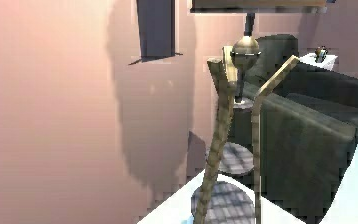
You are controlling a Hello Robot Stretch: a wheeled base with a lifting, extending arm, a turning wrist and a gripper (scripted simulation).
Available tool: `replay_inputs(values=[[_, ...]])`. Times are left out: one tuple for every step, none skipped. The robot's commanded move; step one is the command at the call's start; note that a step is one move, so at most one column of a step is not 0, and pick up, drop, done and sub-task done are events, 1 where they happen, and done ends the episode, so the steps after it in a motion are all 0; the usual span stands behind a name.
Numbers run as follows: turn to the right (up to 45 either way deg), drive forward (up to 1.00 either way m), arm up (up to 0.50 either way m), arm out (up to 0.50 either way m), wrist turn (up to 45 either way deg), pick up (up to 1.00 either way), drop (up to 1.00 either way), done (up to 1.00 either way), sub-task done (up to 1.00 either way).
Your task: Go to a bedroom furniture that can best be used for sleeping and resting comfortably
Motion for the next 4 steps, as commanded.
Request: replay_inputs(values=[[12.0,0.0,0.0,0.0,0.0,0.0,0.0,0.0,0.0],[0.0,0.05,0.0,0.0,0.0,0.0,0.0,0.0,0.0],[45.0,0.0,0.0,0.0,0.0,0.0,0.0,0.0,0.0],[27.0,0.0,0.0,0.0,0.0,0.0,0.0,0.0,0.0]])
